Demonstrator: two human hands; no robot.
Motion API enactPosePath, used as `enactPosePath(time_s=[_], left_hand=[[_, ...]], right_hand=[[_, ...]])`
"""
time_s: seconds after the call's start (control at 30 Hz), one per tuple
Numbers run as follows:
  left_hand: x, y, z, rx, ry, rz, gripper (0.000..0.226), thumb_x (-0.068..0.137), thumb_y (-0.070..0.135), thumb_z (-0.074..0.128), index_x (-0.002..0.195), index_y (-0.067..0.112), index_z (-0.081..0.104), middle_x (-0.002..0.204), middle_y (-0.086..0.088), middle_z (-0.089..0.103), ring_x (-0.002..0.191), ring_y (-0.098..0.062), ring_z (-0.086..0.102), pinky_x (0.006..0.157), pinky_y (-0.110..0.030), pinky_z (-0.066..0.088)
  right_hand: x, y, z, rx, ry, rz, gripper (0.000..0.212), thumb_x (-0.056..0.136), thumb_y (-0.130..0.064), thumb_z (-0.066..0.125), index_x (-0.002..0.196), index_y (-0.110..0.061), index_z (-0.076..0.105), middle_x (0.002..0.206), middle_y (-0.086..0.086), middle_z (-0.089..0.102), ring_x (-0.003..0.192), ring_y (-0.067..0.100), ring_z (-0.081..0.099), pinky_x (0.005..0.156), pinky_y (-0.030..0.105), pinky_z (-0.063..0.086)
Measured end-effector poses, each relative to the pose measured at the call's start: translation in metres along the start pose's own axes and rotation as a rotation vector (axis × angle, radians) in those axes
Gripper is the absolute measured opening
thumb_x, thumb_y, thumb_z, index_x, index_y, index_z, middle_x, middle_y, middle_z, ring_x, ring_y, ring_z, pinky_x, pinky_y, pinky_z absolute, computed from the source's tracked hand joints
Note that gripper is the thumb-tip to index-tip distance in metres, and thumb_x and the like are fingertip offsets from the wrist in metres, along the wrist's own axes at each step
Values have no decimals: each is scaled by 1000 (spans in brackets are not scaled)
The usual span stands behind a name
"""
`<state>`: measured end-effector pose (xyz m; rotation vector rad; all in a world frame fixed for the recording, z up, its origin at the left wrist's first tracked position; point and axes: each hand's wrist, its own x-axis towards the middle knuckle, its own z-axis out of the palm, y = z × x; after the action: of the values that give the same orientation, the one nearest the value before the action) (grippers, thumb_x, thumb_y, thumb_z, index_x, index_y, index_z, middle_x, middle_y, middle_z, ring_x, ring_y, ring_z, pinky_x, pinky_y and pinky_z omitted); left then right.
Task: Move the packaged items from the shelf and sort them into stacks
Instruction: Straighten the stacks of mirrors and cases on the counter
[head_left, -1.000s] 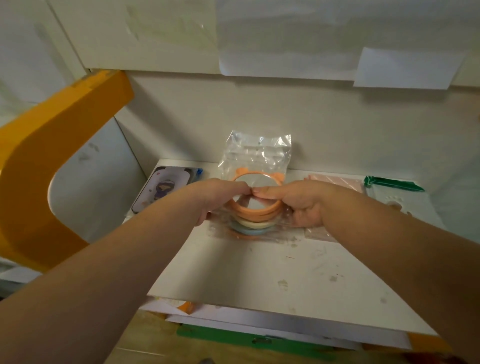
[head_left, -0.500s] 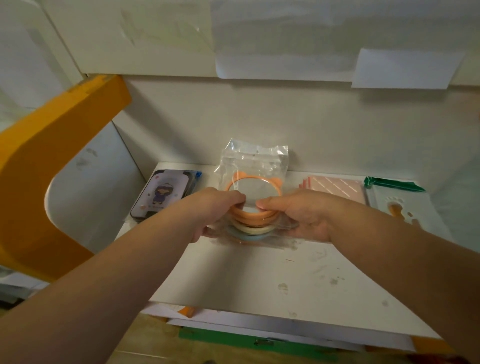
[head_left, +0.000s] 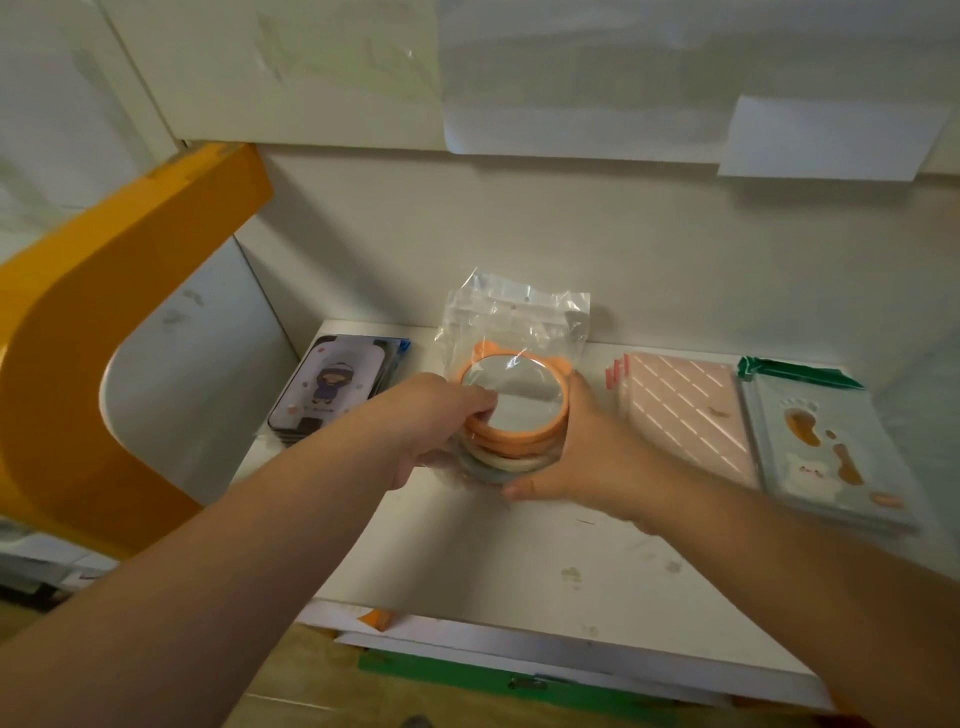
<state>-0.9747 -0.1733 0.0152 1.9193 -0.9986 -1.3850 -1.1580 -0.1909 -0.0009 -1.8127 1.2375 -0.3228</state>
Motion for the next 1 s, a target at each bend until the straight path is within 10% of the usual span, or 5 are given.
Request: enactPosePath(time_s=[0.07, 0.3, 1.0], left_hand=[[-1, 0, 1, -12, -8, 7, 9, 81, 23, 67, 83, 14, 63, 83, -11, 58, 73, -26, 58, 89, -47, 56], [-2, -1, -1, -74, -38, -6, 7, 87, 17, 63, 82, 14, 58, 83, -11, 53, 73, -24, 55, 89, -41, 57], [4, -23, 7, -27, -36, 73, 23, 70, 41, 60, 72, 20, 51, 74, -4, 49, 74, -22, 46, 76, -37, 40]], right_hand=[[6, 11, 14, -50, 108, -34, 126, 47, -43, 96, 146, -39, 18, 116, -15, 60, 96, 15, 60, 96, 42, 53], [25, 29, 27, -108, 185, -68, 123, 36, -83, 79, 141, -36, 37, 113, -19, 68, 99, 3, 68, 83, 34, 58], [4, 10, 8, 303, 37, -191, 67, 71, -8, 88, 129, -29, 60, 116, -11, 73, 109, 6, 67, 97, 32, 54]])
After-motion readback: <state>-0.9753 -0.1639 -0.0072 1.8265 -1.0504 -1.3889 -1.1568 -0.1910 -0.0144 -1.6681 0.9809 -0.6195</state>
